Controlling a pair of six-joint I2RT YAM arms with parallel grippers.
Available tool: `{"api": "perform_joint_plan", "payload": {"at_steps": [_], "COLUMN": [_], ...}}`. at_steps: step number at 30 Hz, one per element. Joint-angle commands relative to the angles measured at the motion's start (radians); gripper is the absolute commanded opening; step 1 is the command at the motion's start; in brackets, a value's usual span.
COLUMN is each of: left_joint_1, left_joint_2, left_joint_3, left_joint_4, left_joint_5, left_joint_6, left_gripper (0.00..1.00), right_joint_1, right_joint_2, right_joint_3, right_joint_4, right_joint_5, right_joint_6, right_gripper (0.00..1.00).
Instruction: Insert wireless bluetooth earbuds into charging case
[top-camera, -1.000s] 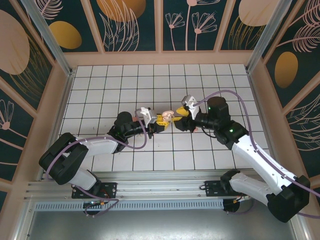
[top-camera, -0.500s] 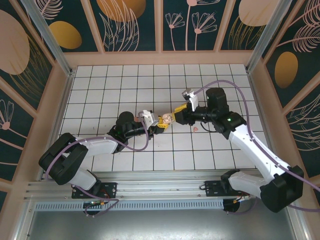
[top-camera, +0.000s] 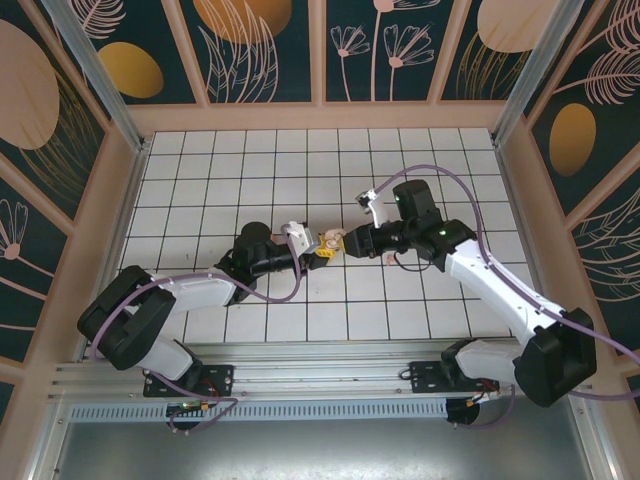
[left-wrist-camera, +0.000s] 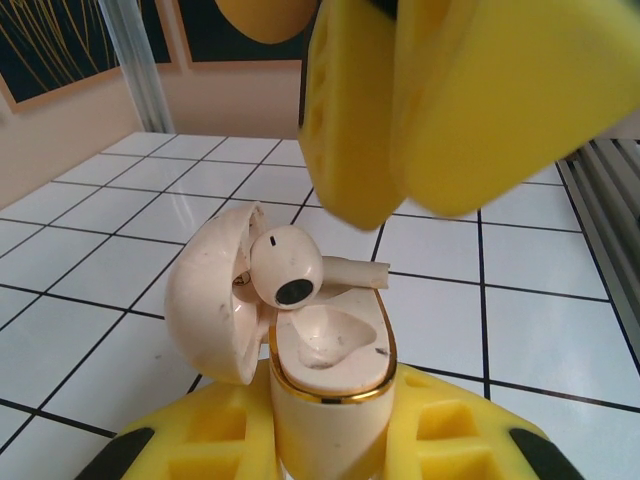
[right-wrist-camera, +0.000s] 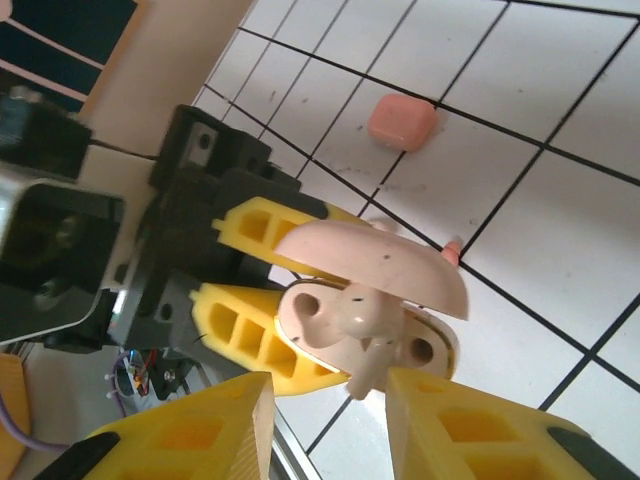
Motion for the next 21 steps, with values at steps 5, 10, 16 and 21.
{"api": "perform_joint_plan", "payload": {"at_steps": [5, 10, 16, 21], "left_joint_1": [0.004, 0.004, 0.002, 0.003], "left_joint_2": [0.005, 0.007, 0.005, 0.005], "left_joint_3": [0.026, 0.029, 0.033, 0.039], "left_joint_4": [-0.005, -0.013, -0.032, -0.049], "left_joint_5": [0.01, 0.013, 0.012, 0.008], "left_joint_6": [0.022, 0.027, 0.035, 0.045], "left_gripper": [0.15, 0.14, 0.15, 0.15], "right_joint_1": [0.01, 0.01, 0.044, 0.072], "right_joint_2": [0.053, 0.084, 0.121, 0.138], "right_joint_3": [0.063, 0.089, 0.12, 0.139], "right_joint_4": [-0.008, -0.004, -0.053, -0.102], "right_joint_5": [0.034, 0.041, 0.093, 0.157], "right_joint_6": [0.021, 0.014, -0.004, -0.01], "right_gripper": [0.37, 0.37, 0.38, 0.38]}}
